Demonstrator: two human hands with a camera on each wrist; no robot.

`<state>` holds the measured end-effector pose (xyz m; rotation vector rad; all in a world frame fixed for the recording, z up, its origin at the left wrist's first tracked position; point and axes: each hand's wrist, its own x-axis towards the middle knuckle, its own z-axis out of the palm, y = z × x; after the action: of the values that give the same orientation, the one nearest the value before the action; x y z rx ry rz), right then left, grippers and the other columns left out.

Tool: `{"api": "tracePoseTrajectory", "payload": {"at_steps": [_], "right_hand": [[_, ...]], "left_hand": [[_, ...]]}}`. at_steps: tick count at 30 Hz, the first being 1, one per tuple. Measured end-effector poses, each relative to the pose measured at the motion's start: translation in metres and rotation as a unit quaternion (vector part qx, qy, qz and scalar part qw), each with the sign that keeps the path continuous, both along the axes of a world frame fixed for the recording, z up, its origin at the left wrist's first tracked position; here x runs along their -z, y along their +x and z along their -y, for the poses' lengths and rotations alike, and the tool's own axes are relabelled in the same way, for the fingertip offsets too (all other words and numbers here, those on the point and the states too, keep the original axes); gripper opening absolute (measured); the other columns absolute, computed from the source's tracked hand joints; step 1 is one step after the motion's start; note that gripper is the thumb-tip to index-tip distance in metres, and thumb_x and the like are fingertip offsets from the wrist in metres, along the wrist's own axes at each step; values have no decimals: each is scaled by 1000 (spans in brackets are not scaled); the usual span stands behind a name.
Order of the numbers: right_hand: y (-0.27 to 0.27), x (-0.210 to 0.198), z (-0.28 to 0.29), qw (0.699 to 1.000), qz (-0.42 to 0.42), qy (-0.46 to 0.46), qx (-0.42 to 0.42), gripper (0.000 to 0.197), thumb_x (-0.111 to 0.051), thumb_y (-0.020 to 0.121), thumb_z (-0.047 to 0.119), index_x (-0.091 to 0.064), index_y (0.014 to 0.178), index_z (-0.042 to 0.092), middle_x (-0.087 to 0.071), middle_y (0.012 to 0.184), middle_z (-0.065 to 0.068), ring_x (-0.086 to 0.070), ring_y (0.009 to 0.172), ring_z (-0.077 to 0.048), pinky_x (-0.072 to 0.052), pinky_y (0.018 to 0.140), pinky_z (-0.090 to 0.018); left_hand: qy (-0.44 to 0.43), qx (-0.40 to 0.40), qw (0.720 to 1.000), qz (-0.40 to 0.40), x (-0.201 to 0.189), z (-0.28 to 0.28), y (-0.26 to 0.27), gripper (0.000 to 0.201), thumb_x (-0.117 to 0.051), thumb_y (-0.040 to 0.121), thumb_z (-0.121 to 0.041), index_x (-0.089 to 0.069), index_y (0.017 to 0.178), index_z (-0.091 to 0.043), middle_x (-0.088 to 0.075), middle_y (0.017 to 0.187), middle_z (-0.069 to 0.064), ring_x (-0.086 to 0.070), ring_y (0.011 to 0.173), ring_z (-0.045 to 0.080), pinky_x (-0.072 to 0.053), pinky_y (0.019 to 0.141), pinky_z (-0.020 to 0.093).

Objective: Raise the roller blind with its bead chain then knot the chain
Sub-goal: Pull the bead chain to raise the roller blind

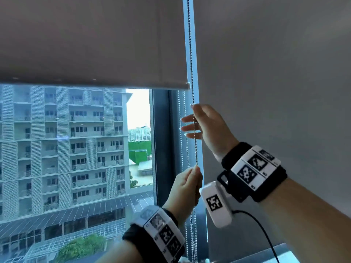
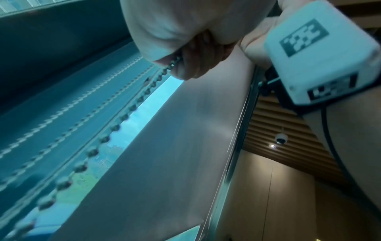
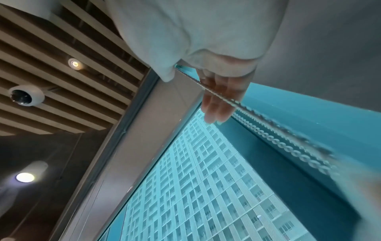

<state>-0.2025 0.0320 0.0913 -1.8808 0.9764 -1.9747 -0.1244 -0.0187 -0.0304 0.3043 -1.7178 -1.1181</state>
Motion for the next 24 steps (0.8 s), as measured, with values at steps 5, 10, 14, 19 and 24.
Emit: {"api": "tracePoseTrajectory", "payload": {"at_steps": [5,10,14,19,24], "right_hand": [[-2,4,4,996,-16,77,-36,36,-33,98,43,-47,80,15,-45,53,5,-33,42,-11,-28,44,-23],[0,36,10,998,-45,35,34,45,-27,101,33,-29,57,21,-28,49,1,-22,34,-4,-22,35,-14],[-5,50,14,996,-63,5,65,46,-31,100,30,-33,55,21,-32,44,8,-25,34,-1,-25,38,-13],[1,73,12,999,-43,21,20,42,-33,100,27,-44,59,24,-40,35,12,-33,34,1,-28,40,-12],[0,97,20,992,-90,47,76,43,-36,97,30,-38,58,12,-34,36,10,-25,39,-3,-25,45,-20]], "left_hand": [[4,31,997,76,48,5,7,53,-41,91,-41,-51,82,10,-38,58,10,-30,40,10,-24,38,18],[19,69,987,144,59,11,18,47,-39,86,-52,-52,73,-9,-45,59,6,-38,47,11,-31,45,18],[40,67,993,93,14,22,27,74,-14,86,-64,-60,100,-8,-69,75,0,-65,70,12,-50,70,26],[11,62,998,-5,-85,9,23,59,-21,94,-52,-52,118,-8,-65,99,12,-64,83,18,-48,78,33],[2,81,996,-48,-153,-11,12,41,-36,99,-36,-45,126,-6,-63,101,12,-66,83,22,-54,78,33]]}}
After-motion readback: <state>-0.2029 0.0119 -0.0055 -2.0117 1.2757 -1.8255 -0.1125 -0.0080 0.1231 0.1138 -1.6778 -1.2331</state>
